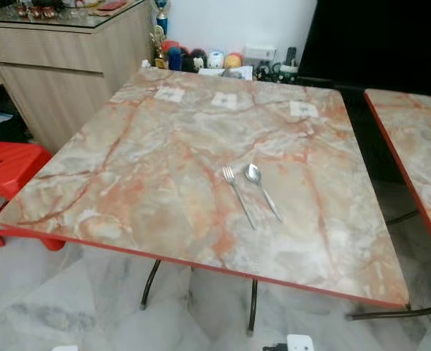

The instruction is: Setting the table

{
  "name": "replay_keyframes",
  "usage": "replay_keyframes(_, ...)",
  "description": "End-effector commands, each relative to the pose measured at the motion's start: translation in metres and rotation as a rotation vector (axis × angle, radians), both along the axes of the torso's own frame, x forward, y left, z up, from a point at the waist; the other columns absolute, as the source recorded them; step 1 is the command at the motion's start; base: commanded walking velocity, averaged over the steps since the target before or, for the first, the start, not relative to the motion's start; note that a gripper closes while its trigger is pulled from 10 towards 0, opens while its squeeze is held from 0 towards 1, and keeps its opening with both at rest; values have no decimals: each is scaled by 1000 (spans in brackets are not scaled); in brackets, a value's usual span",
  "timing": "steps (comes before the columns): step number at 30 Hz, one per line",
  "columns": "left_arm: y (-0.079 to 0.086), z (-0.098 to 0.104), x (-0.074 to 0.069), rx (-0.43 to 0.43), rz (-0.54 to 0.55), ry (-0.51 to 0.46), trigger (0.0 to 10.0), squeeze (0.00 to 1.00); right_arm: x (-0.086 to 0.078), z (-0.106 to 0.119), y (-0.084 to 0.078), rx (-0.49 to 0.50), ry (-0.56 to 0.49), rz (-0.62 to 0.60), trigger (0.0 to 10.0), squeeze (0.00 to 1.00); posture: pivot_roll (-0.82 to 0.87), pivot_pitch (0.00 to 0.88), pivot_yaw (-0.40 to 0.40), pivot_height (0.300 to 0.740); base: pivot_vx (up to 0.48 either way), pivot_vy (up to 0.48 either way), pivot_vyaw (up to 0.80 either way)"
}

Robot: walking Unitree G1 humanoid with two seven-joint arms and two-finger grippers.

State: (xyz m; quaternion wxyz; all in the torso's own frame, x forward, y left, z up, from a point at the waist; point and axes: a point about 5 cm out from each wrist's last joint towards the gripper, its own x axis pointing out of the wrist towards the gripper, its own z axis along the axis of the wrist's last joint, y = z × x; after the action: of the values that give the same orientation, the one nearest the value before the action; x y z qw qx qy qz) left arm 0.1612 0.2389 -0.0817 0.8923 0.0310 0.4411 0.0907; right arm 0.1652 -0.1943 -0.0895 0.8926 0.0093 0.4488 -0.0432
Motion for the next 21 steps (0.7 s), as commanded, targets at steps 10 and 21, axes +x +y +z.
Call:
replay_keyframes(10,-10,-3,-2,-20,-8,3,10000,0,-8,1,-13,-35,-81,-289,10000,0,16,85,-32,740,0,0,0)
replay_keyframes(21,-12,-5,-5,-21,-9,11,10000,0,-9,8,-20,-92,-199,-425,10000,0,12,88,-47,740,0,0,0)
